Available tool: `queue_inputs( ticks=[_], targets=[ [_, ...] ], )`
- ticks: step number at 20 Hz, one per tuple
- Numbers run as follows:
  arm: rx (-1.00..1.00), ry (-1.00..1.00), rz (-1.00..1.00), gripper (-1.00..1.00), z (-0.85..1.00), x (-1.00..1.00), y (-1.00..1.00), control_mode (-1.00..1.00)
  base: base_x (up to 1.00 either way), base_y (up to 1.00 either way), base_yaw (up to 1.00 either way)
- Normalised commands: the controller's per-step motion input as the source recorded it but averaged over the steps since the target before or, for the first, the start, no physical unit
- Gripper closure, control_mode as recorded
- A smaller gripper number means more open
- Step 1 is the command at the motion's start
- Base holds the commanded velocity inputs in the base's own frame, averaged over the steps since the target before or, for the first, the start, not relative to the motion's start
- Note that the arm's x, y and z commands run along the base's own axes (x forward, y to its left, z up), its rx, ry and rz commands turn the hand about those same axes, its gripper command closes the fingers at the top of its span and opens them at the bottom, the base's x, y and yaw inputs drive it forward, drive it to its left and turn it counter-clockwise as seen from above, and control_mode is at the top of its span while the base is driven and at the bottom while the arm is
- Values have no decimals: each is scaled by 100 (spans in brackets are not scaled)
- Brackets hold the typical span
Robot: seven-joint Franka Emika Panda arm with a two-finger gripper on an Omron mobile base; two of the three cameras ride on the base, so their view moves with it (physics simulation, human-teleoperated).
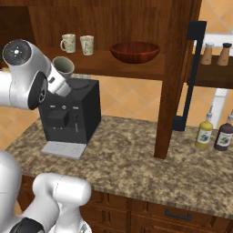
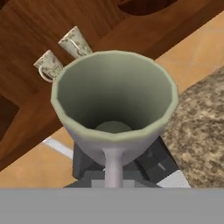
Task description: Gather all objects into one cabinet and sort the glasses and bowls to opposite sides.
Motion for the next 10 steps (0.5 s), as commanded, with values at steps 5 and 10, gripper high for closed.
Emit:
queue_inputs(
  ticks=[5,10],
  targets=[
    [0,-11,5,100,12,-33,24,-100,0,0,0],
    [-2,-5,0,100,20,-23,42,-100,0,0,0]
  ],
)
